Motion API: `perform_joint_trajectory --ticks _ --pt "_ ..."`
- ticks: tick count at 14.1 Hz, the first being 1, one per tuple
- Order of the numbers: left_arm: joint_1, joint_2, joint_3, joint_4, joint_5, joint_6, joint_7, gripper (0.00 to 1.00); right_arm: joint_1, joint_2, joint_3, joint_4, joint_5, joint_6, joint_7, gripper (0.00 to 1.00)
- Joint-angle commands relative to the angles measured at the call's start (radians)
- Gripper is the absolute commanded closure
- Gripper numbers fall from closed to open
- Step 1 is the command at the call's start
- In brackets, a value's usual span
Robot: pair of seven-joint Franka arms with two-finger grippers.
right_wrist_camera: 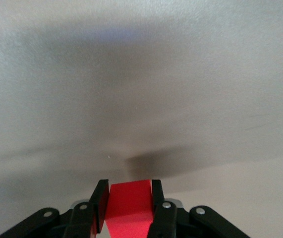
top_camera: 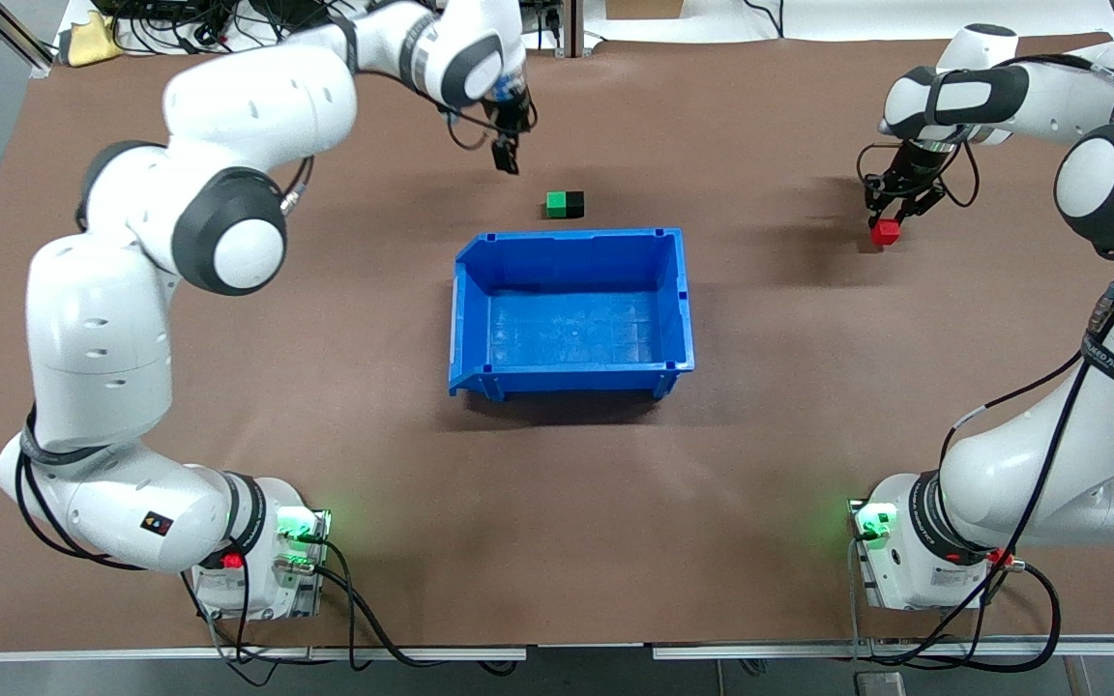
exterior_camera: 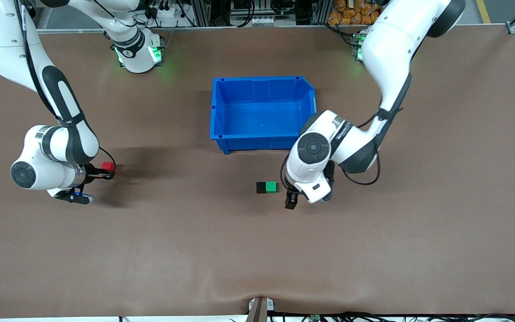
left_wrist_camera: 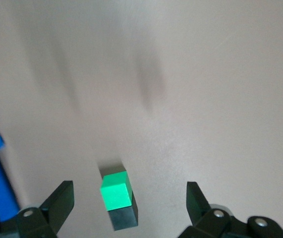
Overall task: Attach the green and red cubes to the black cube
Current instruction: 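Raise the left gripper away while the right gripper lifts the red cube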
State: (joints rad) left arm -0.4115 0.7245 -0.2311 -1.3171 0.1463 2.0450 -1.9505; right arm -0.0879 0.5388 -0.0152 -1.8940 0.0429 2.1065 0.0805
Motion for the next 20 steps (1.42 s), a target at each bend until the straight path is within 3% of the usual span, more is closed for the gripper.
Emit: perform_joint_trajectory --ticks 1,4,12,18,20 --pt "0.036 -0.106 0.003 -0.034 0.015 -0.115 0.123 0.00 -0.021 -0.007 0.017 0.015 0.018 -0.023 0.051 1.00" --pt "0.108 -0.163 0.003 -0.034 0.016 -0.207 0.240 0.00 -0.015 -0.010 0.017 0.016 0.083 -0.039 0.113 1.00" --pt "0.206 -0.305 0.001 -0.036 0.070 -0.355 0.482 0.00 -0.004 -0.011 0.023 0.032 0.100 -0.060 0.281 1.00" --pt "0.283 -0.451 -0.001 -0.074 0.072 -0.423 0.875 0.00 0.028 -0.011 0.023 0.046 0.103 -0.059 0.393 1.00" --pt "0.307 -0.480 -0.004 -0.074 0.070 -0.445 1.002 0.00 0.036 -0.011 0.021 0.049 0.146 -0.059 0.426 1.00"
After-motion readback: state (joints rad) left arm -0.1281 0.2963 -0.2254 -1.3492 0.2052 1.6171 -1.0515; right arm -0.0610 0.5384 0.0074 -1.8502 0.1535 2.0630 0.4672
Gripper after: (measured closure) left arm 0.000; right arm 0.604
